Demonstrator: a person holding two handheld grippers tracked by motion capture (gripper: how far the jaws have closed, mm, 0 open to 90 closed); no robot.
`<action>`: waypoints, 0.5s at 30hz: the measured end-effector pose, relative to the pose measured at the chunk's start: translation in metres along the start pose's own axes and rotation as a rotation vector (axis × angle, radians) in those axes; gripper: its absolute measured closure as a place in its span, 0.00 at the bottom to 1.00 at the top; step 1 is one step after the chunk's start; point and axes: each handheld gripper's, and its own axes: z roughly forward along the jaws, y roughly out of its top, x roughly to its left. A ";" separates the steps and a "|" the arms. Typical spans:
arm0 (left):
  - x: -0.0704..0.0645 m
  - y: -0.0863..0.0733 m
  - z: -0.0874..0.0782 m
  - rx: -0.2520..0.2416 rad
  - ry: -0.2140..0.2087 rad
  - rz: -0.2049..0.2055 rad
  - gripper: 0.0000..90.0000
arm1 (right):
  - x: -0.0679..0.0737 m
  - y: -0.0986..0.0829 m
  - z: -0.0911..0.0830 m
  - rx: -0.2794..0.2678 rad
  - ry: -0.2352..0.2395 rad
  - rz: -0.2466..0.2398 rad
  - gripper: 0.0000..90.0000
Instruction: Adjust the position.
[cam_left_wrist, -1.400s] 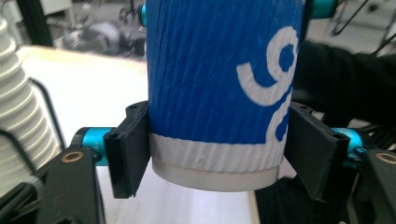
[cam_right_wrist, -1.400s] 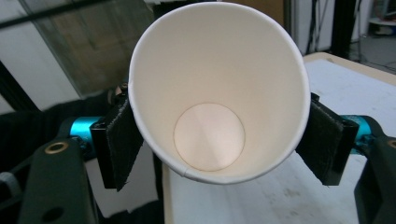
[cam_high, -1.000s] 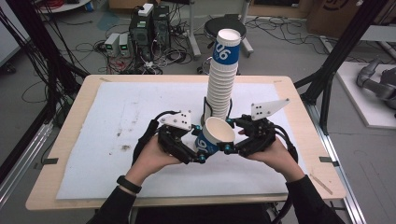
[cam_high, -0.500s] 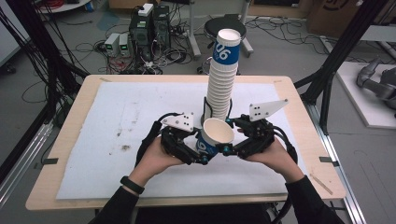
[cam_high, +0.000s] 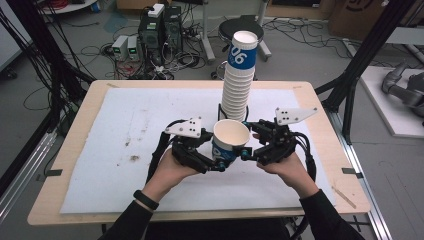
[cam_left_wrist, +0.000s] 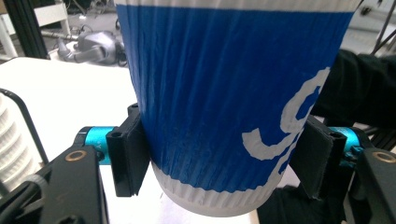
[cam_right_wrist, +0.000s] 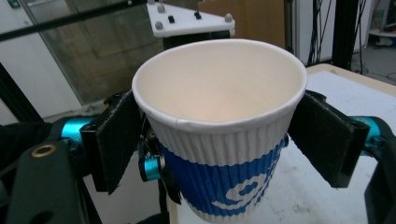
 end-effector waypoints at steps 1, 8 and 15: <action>0.001 -0.001 0.001 -0.005 -0.004 -0.002 0.33 | 0.000 0.000 0.000 -0.003 -0.001 0.002 0.21; 0.000 -0.002 0.004 -0.010 -0.017 -0.014 0.33 | 0.000 -0.001 0.003 0.003 0.001 0.008 0.21; 0.000 -0.003 0.007 -0.007 -0.026 -0.019 0.33 | 0.000 -0.002 0.005 0.008 0.004 0.007 0.20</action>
